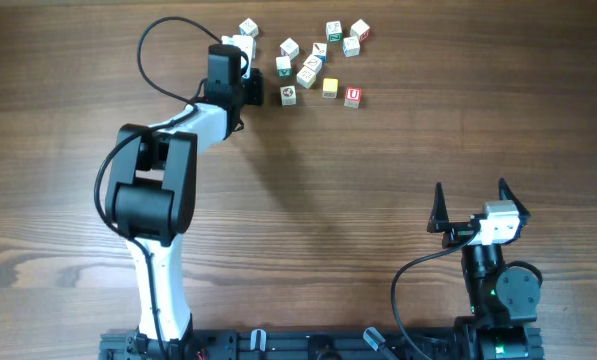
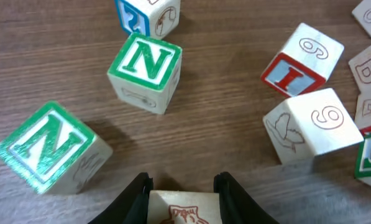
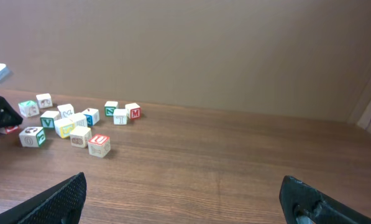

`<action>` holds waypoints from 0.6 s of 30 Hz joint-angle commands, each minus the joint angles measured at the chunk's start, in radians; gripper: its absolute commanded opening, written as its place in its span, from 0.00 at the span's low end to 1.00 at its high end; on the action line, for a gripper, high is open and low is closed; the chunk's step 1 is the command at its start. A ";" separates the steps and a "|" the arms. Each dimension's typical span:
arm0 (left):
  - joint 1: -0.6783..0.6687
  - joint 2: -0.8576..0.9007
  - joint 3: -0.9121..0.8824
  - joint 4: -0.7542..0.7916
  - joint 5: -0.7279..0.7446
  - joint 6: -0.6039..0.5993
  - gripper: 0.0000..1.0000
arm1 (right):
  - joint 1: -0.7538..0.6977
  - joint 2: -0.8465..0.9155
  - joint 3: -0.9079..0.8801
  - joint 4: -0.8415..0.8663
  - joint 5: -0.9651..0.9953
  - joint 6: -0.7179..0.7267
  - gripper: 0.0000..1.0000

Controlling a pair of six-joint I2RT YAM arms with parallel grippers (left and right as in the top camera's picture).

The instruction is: Form a horizontal line

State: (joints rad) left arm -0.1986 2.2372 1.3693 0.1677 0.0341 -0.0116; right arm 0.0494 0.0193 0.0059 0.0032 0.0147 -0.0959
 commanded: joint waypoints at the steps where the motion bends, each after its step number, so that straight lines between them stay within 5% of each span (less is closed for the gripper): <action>1: -0.002 -0.092 0.006 -0.031 -0.014 0.003 0.30 | 0.003 -0.009 -0.001 0.002 -0.016 -0.009 1.00; 9: -0.002 -0.222 0.006 -0.196 -0.014 -0.025 0.34 | 0.003 -0.009 -0.001 0.002 -0.016 -0.009 1.00; 18: -0.003 -0.408 0.006 -0.485 -0.010 -0.136 0.26 | 0.003 -0.009 -0.001 0.003 -0.016 -0.008 1.00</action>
State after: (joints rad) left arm -0.1986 1.9266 1.3689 -0.2413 0.0269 -0.0776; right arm 0.0494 0.0193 0.0059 0.0032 0.0147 -0.0959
